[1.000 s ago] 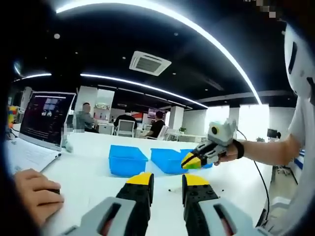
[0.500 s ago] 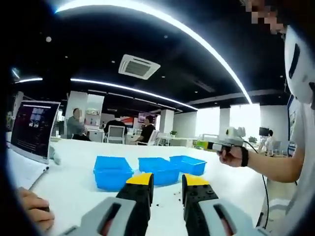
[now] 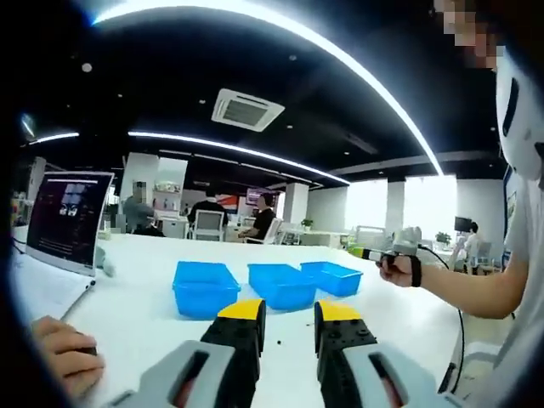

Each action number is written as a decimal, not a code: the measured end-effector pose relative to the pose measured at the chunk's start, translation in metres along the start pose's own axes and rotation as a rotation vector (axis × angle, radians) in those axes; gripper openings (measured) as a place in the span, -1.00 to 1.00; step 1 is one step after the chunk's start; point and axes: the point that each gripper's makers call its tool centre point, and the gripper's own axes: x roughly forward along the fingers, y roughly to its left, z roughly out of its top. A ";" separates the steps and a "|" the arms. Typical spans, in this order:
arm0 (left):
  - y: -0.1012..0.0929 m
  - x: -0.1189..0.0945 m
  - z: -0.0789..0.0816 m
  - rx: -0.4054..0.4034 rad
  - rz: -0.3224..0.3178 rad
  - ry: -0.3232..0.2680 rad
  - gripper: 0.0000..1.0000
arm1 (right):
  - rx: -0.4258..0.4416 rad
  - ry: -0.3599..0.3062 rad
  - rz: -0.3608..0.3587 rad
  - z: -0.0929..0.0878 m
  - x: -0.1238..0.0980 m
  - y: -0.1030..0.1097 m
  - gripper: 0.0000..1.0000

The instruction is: Pick up the resistors one by one and place each resistor into its matching bin, sorting the parts by color and model until every resistor is separated into the correct bin for its type

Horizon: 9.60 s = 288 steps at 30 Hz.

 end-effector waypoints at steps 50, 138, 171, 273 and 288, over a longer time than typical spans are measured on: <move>-0.010 -0.011 -0.009 -0.014 0.000 0.013 -0.49 | -0.389 0.297 0.471 -0.008 -0.037 0.111 -0.56; -0.092 0.166 -0.128 0.534 -0.836 1.116 -0.92 | -0.169 0.019 0.208 -0.011 -0.180 0.100 -0.59; -0.086 0.161 -0.127 0.479 -0.822 1.134 -0.89 | -0.160 0.042 0.221 -0.020 -0.181 0.103 -0.60; -0.161 0.107 -0.126 0.575 -0.905 1.075 -0.70 | -0.120 0.089 0.221 -0.040 -0.195 0.099 -0.60; -0.111 0.169 -0.127 0.546 -0.701 1.057 -0.76 | -0.119 0.087 0.226 -0.041 -0.195 0.098 -0.60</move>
